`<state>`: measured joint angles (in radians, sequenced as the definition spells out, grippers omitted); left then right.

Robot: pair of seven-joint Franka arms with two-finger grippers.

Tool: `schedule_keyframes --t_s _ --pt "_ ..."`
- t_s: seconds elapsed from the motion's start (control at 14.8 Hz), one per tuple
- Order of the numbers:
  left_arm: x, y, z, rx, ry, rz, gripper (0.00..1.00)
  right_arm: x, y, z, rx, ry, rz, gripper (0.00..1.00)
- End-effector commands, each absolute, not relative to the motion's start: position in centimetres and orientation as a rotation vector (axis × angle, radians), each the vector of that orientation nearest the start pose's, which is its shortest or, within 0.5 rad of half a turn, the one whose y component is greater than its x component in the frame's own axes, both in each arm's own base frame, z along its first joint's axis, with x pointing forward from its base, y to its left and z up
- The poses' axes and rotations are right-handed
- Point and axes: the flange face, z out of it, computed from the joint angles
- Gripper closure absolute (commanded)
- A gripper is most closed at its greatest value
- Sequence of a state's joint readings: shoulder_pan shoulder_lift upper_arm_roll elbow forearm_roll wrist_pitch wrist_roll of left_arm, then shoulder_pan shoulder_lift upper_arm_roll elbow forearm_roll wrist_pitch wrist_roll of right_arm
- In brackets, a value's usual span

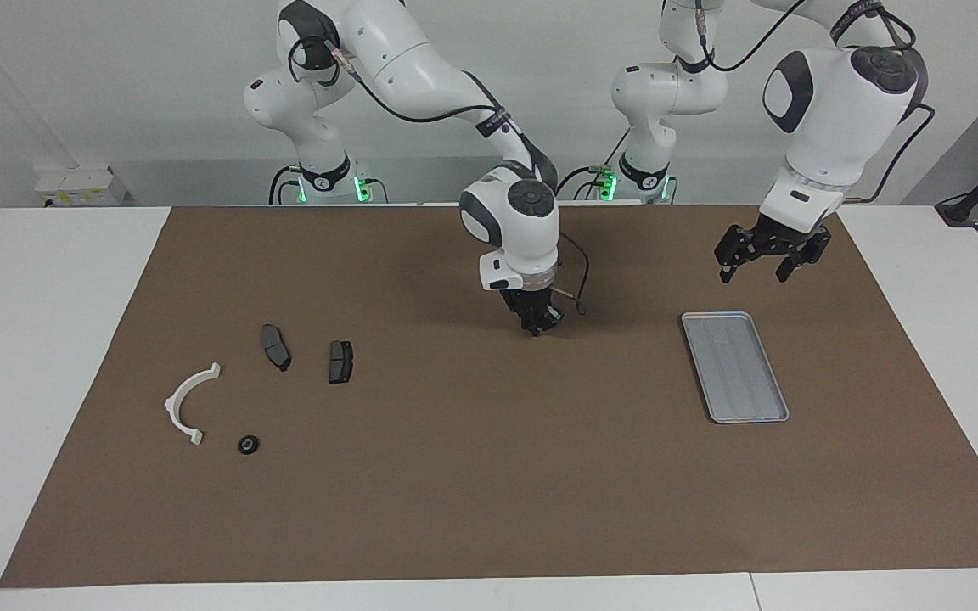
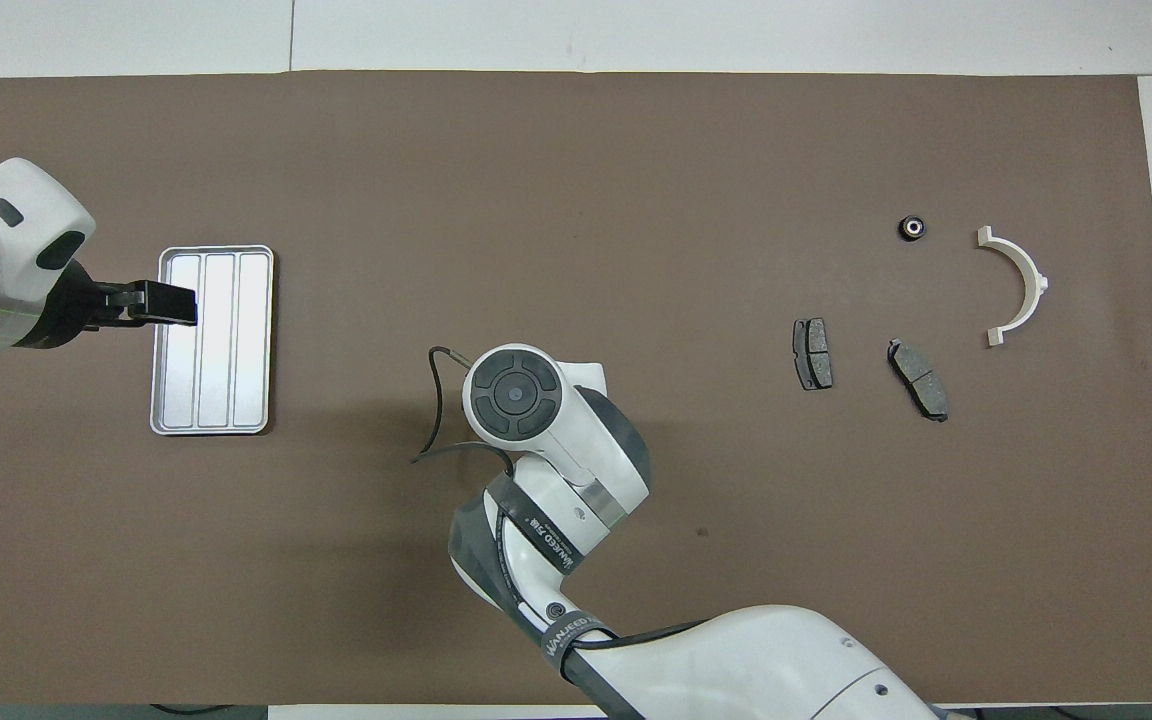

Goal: Pick bearing gear from pile to tray

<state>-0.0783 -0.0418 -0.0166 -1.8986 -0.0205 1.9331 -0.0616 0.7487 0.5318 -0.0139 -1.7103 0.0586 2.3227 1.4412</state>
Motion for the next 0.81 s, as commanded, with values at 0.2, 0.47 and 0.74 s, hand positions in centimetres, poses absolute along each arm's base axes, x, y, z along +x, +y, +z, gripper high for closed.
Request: schedule_keyframes --t_s 0.2,0.47,0.74 --pt "55.5 -5.7 52.1 -3.175 0.018 -0.151 0.0 53.0 44.4 32.5 -2.818 1.244 -0.003 0.0" --pt "54.6 -12.7 52.1 -3.198 -0.162 -0.14 0.0 56.9 38.6 41.0 -2.801 1.273 -0.01 0.0" --pt "53.3 -23.3 49.1 -3.207 -0.291 -0.137 0.0 60.4 28.8 45.8 -2.909 1.031 -0.02 0.0"
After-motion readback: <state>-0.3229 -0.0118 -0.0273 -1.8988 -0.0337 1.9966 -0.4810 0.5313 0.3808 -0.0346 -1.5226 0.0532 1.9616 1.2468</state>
